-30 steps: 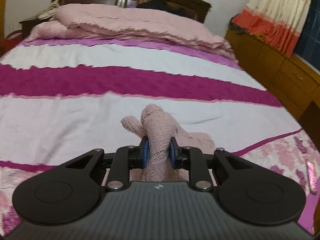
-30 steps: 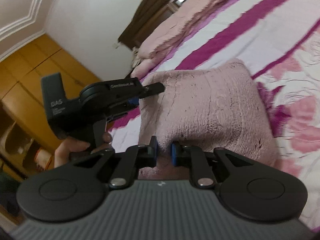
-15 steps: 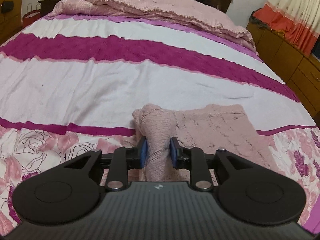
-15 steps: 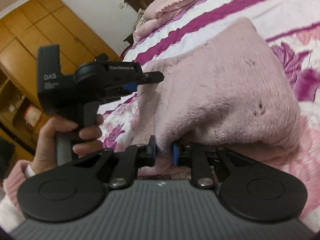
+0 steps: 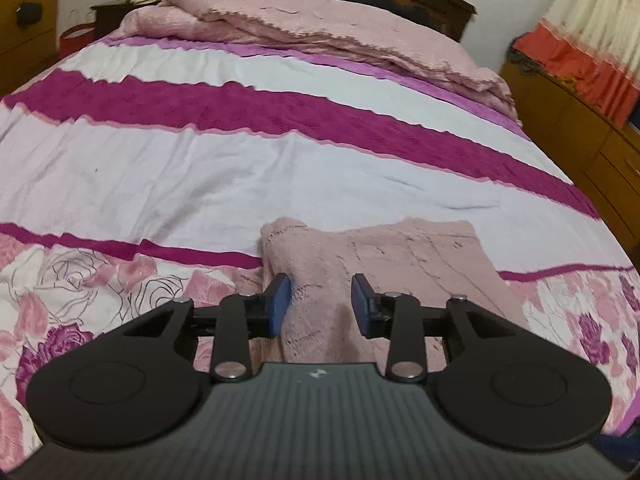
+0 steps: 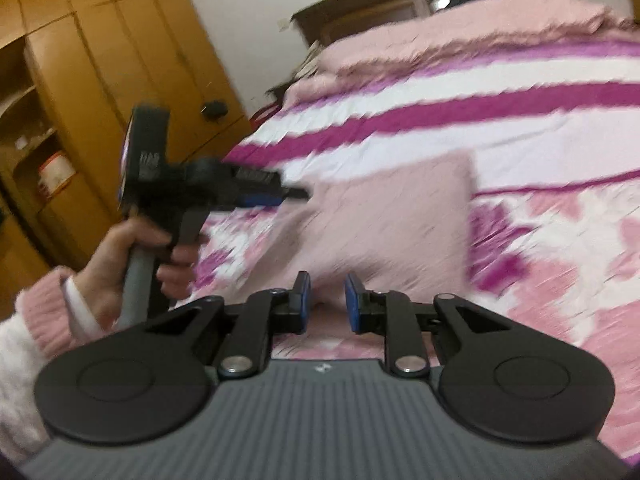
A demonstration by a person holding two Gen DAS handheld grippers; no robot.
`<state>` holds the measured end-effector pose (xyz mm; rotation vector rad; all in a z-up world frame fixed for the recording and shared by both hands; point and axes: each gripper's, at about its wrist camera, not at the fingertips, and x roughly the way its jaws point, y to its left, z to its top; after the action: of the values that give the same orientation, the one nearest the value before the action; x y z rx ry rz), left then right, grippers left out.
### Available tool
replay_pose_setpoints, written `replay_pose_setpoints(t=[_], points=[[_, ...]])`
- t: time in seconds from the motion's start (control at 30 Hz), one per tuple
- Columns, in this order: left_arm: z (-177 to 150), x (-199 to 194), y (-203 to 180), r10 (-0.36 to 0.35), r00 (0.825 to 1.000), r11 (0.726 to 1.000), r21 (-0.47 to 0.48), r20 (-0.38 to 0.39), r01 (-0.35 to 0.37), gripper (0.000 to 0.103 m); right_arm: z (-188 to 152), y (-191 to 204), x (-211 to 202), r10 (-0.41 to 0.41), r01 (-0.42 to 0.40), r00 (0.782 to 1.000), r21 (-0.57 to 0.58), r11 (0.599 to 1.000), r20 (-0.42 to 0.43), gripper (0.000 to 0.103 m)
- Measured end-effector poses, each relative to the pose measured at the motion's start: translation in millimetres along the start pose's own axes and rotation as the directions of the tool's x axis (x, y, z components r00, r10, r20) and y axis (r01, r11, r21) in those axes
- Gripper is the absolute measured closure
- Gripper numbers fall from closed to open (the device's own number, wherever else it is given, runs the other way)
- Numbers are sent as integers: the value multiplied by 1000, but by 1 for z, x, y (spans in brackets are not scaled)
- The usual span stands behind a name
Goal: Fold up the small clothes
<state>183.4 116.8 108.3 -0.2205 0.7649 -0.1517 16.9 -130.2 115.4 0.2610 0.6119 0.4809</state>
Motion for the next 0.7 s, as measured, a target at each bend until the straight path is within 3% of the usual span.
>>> replay_pose_setpoints(t=[0.2, 0.27, 0.3, 0.4, 0.47, 0.53, 0.7], points=[[-3, 16, -5, 30, 999, 1000, 0, 11, -30, 65, 14, -41, 18, -166, 164, 984, 32, 986, 70, 80], [-4, 19, -10, 68, 997, 997, 36, 33, -69, 87, 13, -54, 34, -211, 209, 976, 37, 977, 61, 80], [-4, 18, -12, 79, 996, 995, 50, 46, -81, 87, 11, -60, 42, -212, 210, 976, 40, 977, 41, 80], [-3, 16, -13, 99, 993, 993, 53, 72, -103, 88, 5, -57, 58, -112, 114, 993, 50, 992, -32, 81], [-2, 22, -10, 143, 988, 987, 67, 66, -147, 88, 1, -35, 61, -93, 92, 995, -65, 994, -19, 81], [-1, 32, -1, 162, 986, 985, 45, 40, -164, 88, -2, -19, 65, -52, 48, 998, -105, 993, -32, 81], [-2, 37, 4, 160, 987, 985, 63, 18, -161, 88, -6, -17, 71, -68, 64, 997, -100, 993, -41, 82]])
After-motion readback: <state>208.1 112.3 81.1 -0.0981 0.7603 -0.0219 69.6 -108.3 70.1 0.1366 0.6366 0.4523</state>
